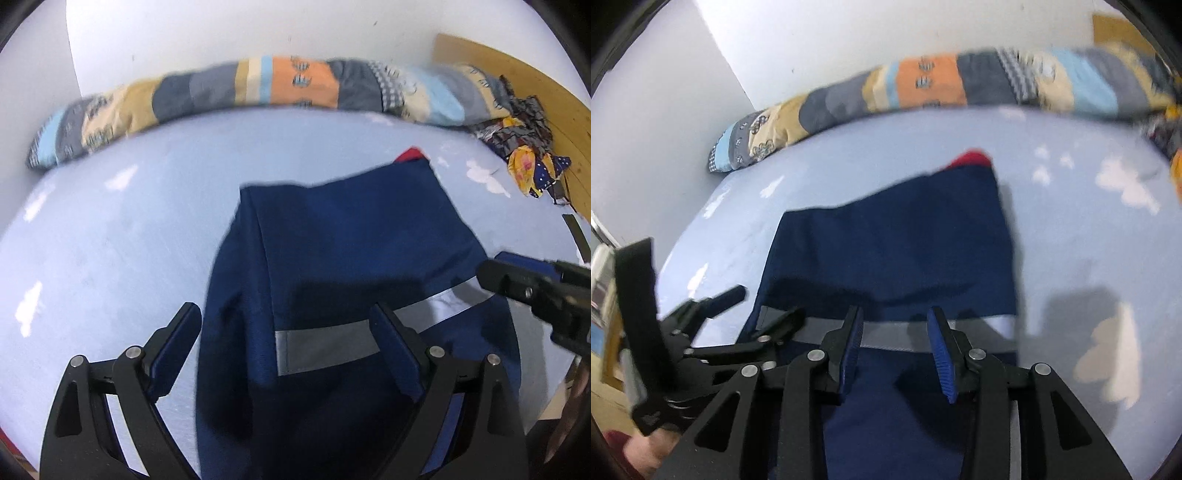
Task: Fold large clothes
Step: 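Lower the jacket bundle onto the bed and open both tools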
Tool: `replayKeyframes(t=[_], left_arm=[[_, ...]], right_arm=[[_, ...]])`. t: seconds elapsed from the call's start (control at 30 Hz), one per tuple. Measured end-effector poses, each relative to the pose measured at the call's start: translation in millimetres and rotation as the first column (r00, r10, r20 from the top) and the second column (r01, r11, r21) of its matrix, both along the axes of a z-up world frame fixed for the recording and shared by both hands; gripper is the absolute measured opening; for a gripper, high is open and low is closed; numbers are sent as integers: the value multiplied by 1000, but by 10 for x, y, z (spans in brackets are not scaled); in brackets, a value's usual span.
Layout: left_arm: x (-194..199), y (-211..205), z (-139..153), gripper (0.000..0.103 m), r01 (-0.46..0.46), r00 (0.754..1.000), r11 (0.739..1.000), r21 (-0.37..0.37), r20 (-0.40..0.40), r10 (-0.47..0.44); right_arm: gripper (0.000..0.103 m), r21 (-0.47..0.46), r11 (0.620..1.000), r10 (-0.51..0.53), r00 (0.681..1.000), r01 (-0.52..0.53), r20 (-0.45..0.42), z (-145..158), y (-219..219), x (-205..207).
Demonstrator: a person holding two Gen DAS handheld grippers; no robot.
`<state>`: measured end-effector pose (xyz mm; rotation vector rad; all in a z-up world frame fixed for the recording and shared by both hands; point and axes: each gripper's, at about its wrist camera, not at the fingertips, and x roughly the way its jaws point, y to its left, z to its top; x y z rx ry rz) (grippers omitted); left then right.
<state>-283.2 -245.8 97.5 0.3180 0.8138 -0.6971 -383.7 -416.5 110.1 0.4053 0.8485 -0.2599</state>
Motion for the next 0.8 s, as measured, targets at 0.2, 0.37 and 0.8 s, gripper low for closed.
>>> replayKeyframes(t=[0.2,0.37,0.8], left_arm=[[-77,93,65,93,-3,998,1000,-8,71,4],[-119,79,21,93,-14,998,1000,9,67,13],[-884,357,-386,94,30,1000,995,90,-3,-30]], right_arm=[[40,46,998,-45,999,43,28,10,-116,-92],[40,88,994,-71,997,69,25,-18,-128,-204],[43,36,999,-25,996,29,-86,-410,630,-948]])
